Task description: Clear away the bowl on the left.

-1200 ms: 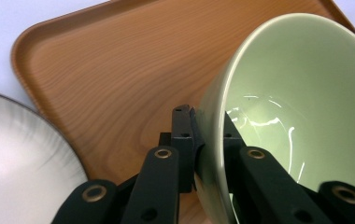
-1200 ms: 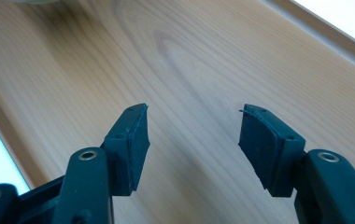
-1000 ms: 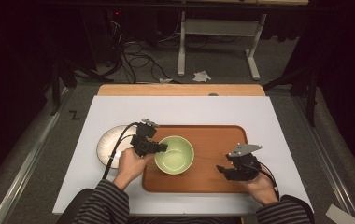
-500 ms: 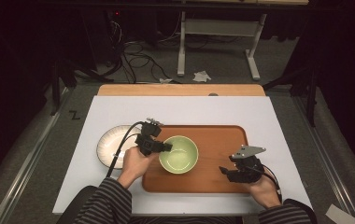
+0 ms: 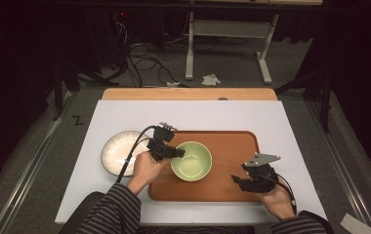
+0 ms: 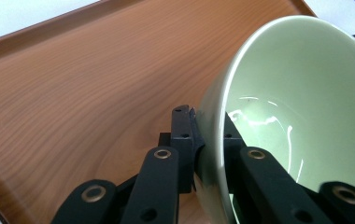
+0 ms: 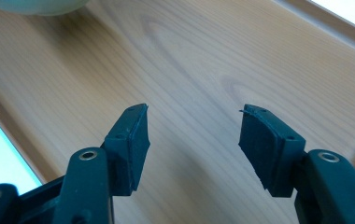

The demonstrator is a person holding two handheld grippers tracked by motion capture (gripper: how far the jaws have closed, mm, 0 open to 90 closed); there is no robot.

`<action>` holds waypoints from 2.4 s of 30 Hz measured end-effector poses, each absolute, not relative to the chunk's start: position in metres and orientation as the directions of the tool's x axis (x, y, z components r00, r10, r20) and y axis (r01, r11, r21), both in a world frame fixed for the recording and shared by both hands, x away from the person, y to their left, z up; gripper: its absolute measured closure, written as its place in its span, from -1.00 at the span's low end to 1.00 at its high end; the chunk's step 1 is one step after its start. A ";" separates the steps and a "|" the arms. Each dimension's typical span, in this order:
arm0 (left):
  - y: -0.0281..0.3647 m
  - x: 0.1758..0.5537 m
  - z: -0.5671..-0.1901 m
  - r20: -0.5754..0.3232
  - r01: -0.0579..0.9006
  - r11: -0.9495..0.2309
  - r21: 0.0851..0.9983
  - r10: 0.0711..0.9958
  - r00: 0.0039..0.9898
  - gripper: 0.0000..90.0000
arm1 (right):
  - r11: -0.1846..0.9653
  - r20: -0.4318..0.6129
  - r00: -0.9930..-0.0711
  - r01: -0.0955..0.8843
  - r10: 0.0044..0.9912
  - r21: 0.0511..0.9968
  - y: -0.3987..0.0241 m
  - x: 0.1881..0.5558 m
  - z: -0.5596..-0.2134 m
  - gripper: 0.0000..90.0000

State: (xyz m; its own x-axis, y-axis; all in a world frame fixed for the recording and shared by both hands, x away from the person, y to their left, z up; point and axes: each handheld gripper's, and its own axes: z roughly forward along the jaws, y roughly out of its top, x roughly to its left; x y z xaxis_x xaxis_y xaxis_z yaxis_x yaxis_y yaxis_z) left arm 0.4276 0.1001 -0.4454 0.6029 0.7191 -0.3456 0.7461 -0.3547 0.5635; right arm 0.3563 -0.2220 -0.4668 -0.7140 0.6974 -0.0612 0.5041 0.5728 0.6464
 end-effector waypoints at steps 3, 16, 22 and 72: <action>0.096 0.429 -0.447 -0.348 0.751 -0.360 0.554 0.719 0.602 0.84 | 0.574 -0.062 -0.713 0.506 0.698 0.644 -0.222 0.356 -0.467 -0.02; 0.084 0.439 -0.460 -0.308 0.760 -0.376 0.531 0.750 0.586 0.83 | 0.577 -0.065 -0.722 0.492 0.689 0.652 -0.220 0.359 -0.466 -0.02; 0.081 0.444 -0.465 -0.316 0.770 -0.349 0.534 0.763 0.564 0.81 | 0.588 -0.066 -0.736 0.480 0.674 0.651 -0.216 0.364 -0.466 -0.02; 0.083 0.424 -0.451 -0.240 0.712 -0.335 0.617 0.782 0.575 -0.03 | 0.607 -0.056 -0.768 0.457 0.638 0.650 -0.206 0.373 -0.466 -0.03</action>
